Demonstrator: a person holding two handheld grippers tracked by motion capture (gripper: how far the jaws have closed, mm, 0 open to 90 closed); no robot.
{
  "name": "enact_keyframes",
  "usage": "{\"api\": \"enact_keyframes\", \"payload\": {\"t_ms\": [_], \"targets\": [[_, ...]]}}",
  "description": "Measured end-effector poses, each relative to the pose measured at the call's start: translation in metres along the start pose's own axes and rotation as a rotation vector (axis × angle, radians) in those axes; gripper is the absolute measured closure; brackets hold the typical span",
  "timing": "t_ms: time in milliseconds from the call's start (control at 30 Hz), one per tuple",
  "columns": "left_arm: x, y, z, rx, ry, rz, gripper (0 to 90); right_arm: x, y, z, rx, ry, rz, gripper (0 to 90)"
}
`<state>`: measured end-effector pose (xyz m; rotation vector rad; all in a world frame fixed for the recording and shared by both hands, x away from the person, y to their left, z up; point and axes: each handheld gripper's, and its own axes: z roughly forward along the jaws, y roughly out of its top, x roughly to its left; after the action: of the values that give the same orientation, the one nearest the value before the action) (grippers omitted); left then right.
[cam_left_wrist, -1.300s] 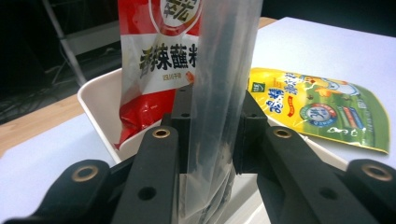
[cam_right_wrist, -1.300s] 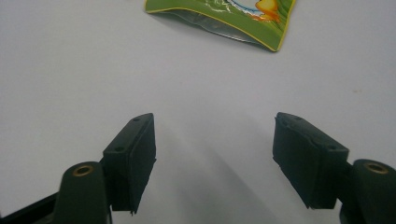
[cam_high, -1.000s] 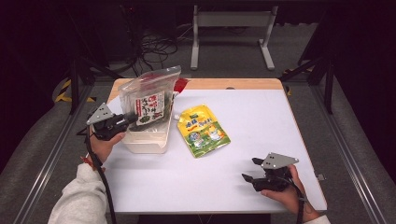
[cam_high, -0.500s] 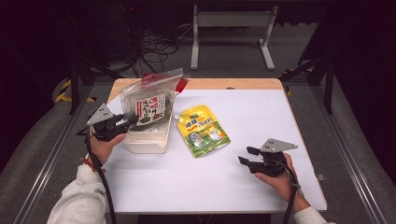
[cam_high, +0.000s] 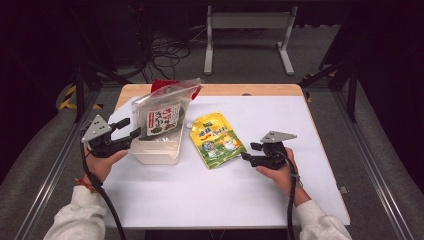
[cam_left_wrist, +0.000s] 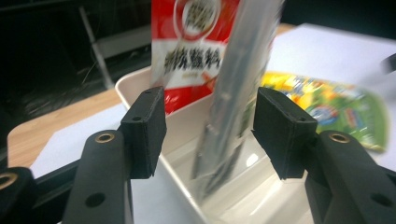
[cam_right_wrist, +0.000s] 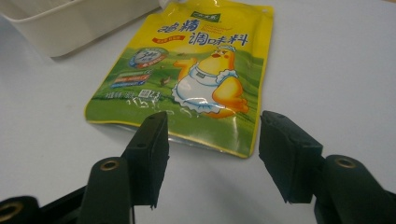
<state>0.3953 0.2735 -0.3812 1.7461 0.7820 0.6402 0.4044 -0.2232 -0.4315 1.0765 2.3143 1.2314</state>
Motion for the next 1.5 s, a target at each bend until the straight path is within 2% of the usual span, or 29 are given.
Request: {"api": "enact_keyframes", "payload": {"t_ms": [100,167,200,300,400,467,500,533,600,700,767,833,967,1067,1133,1200,1233,1300,1333,1367,1500], "targets": [[-0.005,0.000,-0.007,-0.009,-0.004,-0.012,41.4,-0.002,0.004,0.013,0.016,0.006,0.012,42.0],[-0.009,-0.002,-0.009,0.010,0.018,-0.007,36.0,-0.003,0.007,0.021,0.025,0.001,0.007,40.7],[-0.011,-0.003,-0.011,0.017,0.013,-0.011,35.6,-0.003,0.008,0.025,0.033,-0.002,0.010,38.7],[-0.021,-0.007,-0.017,0.021,0.002,0.008,33.9,-0.007,0.011,0.036,0.054,0.008,0.046,34.2],[-0.035,-0.009,-0.023,0.040,0.005,0.036,33.5,-0.008,0.011,0.045,0.084,0.006,0.050,28.7],[-0.052,-0.010,-0.027,0.070,0.016,0.035,33.5,-0.010,0.010,0.049,0.079,0.033,0.079,26.1],[-0.052,-0.010,-0.027,0.070,0.016,0.035,32.9,-0.010,0.010,0.049,0.079,0.033,0.079,26.1],[-0.063,-0.011,-0.027,0.087,-0.004,0.046,32.9,-0.011,0.009,0.051,0.083,0.039,0.084,24.9],[-0.081,-0.015,-0.025,0.101,-0.091,0.060,31.6,-0.014,0.008,0.053,0.097,0.069,0.110,21.2],[-0.105,-0.027,-0.015,0.177,-0.176,0.091,30.4,-0.013,0.009,0.054,0.106,0.062,0.099,26.2],[-0.116,-0.036,-0.006,0.236,-0.210,0.124,29.6,-0.012,0.009,0.054,0.111,0.037,0.084,32.8],[-0.121,-0.043,0.004,0.280,-0.242,0.140,29.3,-0.012,0.009,0.054,0.112,0.040,0.070,36.3],[-0.126,-0.053,0.022,0.341,-0.297,0.123,28.3,-0.011,0.010,0.054,0.116,0.048,0.053,42.5],[-0.131,-0.057,0.030,0.367,-0.326,0.134,27.4,-0.011,0.010,0.054,0.115,0.057,0.040,45.4],[-0.133,-0.057,0.032,0.363,-0.352,0.121,27.0,-0.012,0.010,0.053,0.115,0.068,0.037,49.9],[-0.134,-0.057,0.035,0.364,-0.358,0.121,26.4,-0.013,0.009,0.053,0.112,0.071,0.047,53.5],[-0.134,-0.058,0.036,0.362,-0.373,0.107,25.9,-0.014,0.009,0.052,0.113,0.076,0.048,54.7],[-0.134,-0.058,0.039,0.365,-0.377,0.104,25.6,-0.013,0.009,0.051,0.115,0.089,0.052,64.3],[-0.134,-0.058,0.039,0.365,-0.377,0.104,24.8,-0.013,0.009,0.051,0.115,0.089,0.052,64.3],[-0.134,-0.059,0.040,0.367,-0.373,0.106,22.9,-0.014,0.007,0.049,0.118,0.114,0.056,69.3],[-0.135,-0.060,0.044,0.384,-0.368,0.101,21.9,-0.014,0.007,0.049,0.115,0.128,0.064,72.7]]}}
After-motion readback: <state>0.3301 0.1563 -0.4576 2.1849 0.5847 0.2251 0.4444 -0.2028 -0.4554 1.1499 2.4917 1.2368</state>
